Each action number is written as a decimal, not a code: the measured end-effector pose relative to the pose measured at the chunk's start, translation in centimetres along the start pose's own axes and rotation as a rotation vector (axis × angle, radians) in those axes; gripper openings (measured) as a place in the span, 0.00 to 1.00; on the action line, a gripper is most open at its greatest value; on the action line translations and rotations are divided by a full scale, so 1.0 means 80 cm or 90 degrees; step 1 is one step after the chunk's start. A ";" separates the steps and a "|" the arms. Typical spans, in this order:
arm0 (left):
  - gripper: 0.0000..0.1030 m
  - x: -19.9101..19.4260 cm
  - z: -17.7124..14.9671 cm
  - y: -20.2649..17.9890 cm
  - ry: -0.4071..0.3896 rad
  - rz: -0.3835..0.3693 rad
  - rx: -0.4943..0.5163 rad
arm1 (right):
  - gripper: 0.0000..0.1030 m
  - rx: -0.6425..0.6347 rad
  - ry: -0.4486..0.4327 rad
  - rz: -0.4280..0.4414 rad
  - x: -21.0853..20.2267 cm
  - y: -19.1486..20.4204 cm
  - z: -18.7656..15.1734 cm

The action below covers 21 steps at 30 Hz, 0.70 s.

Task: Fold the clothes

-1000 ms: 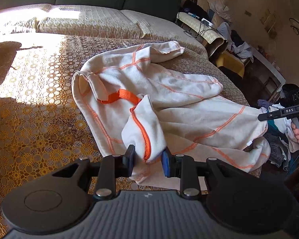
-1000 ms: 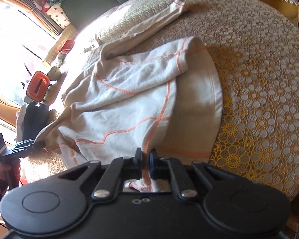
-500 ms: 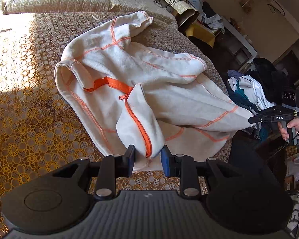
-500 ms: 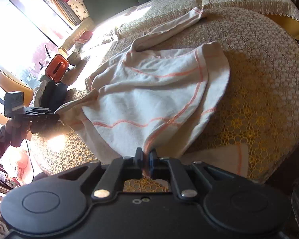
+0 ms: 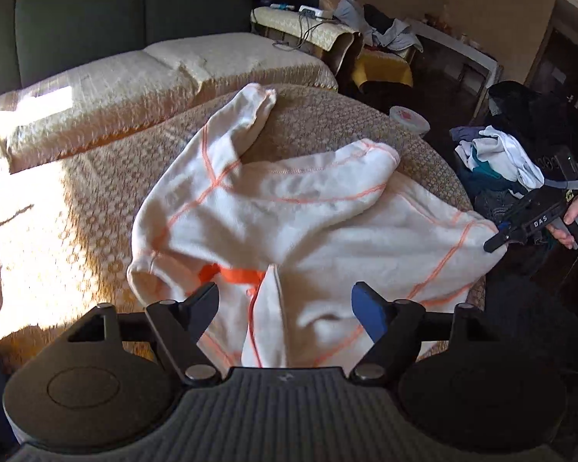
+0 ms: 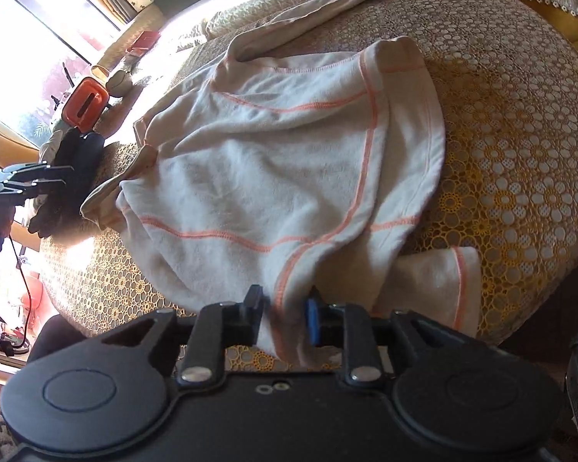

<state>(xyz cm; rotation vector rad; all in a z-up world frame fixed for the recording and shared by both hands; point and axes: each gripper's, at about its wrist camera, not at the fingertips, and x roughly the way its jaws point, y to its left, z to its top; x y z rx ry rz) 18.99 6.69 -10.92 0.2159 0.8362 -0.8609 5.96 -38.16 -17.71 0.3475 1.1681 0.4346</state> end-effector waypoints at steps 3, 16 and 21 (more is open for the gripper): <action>0.78 0.063 0.061 -0.043 -0.016 -0.024 0.067 | 1.00 0.014 0.001 0.021 0.006 -0.011 -0.002; 0.63 0.359 0.165 -0.142 0.136 -0.022 0.344 | 1.00 0.039 0.017 0.108 0.022 -0.037 -0.005; 0.51 0.404 0.166 -0.139 0.177 -0.051 0.380 | 1.00 0.059 0.024 0.129 0.025 -0.046 -0.004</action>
